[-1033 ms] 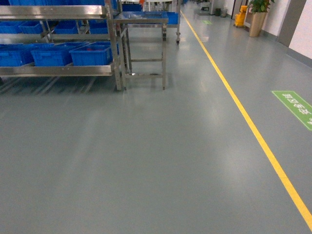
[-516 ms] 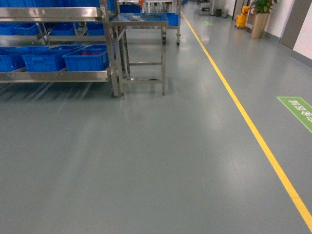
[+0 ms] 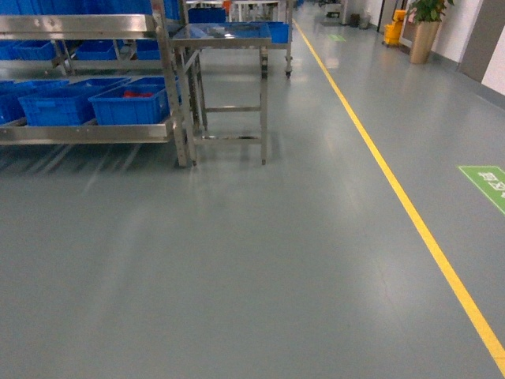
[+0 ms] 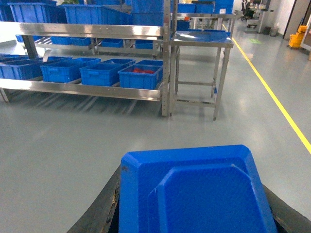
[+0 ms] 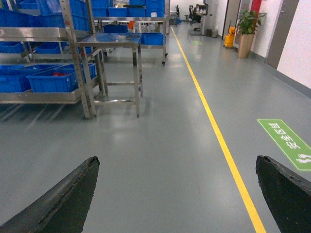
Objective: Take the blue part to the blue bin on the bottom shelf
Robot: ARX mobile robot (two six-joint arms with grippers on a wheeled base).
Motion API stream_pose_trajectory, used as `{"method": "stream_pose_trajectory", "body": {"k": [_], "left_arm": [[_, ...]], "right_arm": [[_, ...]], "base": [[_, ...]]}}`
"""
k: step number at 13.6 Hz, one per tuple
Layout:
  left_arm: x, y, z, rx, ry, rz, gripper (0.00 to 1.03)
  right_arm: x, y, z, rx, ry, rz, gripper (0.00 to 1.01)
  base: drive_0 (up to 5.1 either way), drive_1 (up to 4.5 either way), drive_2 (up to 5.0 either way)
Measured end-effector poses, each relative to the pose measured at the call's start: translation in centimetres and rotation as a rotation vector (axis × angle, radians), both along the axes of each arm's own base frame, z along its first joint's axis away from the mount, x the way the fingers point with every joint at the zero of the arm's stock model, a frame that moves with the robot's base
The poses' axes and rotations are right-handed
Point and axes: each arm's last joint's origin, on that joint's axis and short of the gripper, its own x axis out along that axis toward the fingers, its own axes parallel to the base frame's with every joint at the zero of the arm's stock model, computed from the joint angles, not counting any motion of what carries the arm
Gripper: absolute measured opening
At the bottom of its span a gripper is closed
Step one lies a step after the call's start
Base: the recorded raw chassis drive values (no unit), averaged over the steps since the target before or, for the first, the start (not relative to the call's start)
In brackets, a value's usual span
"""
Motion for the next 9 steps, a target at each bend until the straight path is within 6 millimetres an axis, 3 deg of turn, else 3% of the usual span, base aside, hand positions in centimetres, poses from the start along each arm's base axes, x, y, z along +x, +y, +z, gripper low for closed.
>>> {"method": "stream_pose_trajectory", "body": {"k": [9], "left_arm": [[0.01,0.0,-0.04,0.001,0.003,0.0,0.44]], "right_arm": [[0.0,0.0,0.03,0.0,-0.003,0.0,0.98]], "base": [[0.0,4.13,-4.1]]}}
